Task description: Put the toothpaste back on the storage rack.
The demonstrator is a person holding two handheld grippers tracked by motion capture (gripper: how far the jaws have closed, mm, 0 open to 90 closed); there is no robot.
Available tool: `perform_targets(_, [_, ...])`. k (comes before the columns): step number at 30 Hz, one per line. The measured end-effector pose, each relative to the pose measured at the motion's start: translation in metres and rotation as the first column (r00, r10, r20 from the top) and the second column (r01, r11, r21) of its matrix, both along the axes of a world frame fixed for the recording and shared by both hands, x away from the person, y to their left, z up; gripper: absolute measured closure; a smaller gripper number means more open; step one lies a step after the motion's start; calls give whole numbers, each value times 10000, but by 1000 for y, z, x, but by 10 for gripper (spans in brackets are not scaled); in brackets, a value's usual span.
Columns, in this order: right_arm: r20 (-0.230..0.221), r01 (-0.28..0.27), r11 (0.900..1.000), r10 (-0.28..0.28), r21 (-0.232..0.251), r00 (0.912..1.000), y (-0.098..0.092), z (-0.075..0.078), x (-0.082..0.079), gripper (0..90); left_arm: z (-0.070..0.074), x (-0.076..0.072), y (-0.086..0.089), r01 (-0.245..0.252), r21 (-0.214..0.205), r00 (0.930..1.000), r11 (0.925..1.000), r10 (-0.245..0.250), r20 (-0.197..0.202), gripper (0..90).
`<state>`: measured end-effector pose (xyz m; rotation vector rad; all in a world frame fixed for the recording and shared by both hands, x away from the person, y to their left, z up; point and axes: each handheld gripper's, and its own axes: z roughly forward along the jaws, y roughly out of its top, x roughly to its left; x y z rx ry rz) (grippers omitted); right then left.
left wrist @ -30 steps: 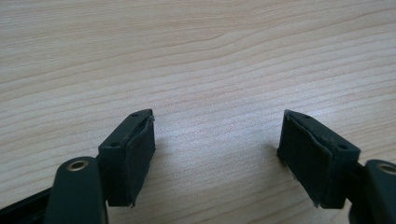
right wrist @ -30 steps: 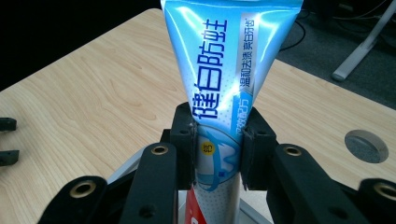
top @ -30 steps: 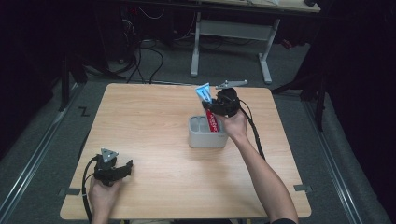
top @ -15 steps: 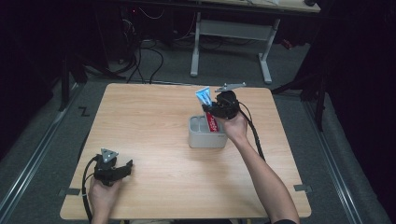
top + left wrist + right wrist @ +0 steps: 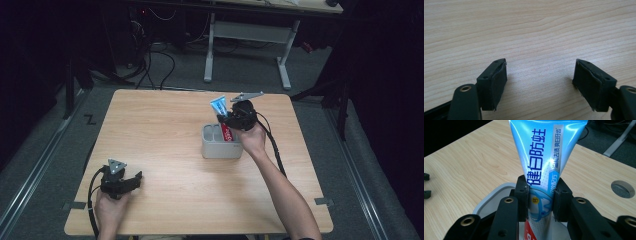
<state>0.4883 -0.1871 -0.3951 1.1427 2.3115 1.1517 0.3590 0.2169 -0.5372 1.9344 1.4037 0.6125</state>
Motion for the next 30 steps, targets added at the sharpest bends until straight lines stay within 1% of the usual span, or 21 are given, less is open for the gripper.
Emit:
perform_targets(3, [-127, 31, 10000, -31, -35, 9999, 0, -1, -1, 703, 0, 0, 0, -1, -1, 10000, 10000, 1, 1, 273])
perform_targets(5, [-43, -5, 10000, 5, -6, 10000, -1, -2, -1, 703, 0, 0, 0, 0, -2, 10000, 10000, 0, -1, 273])
perform_targets(6, [-103, 29, 10000, -29, 12, 9999, -1, -2, -2, 702, 0, 0, 0, 0, -2, 10000, 10000, 0, 0, 273])
perform_targets(9, [-75, 6, 10000, -6, 29, 10000, -3, -4, -3, 702, 0, 0, 0, -2, -1, 10000, 10000, 2, 2, 273])
perform_targets(17, [-133, -34, 10000, 33, -73, 9999, -5, -7, -6, 697, 0, 0, 0, 0, -1, 10000, 10000, 0, -1, 273])
perform_targets(19, [-97, -77, 9999, 75, -141, 9999, -5, -8, -6, 696, 0, 0, 0, 2, 0, 10000, 10000, -2, -2, 273])
perform_targets(21, [-178, -47, 9999, 45, -153, 9998, -6, -8, -7, 695, 0, 0, 0, -2, -3, 10000, 10000, 2, 0, 273])
perform_targets(24, [-185, -80, 9997, 75, -250, 9998, -5, -9, -7, 694, 0, 0, 0, -2, -3, 10000, 10000, 2, 0, 273])
perform_targets(28, [-125, -136, 9990, 130, -426, 9998, -4, -10, -8, 692, 0, 0, 0, 0, -3, 10000, 10000, 0, -1, 273])
perform_targets(30, [-185, -151, 9990, 143, -432, 9997, -3, -11, -9, 691, 0, 0, 0, -2, -3, 10000, 10000, 2, -1, 273])
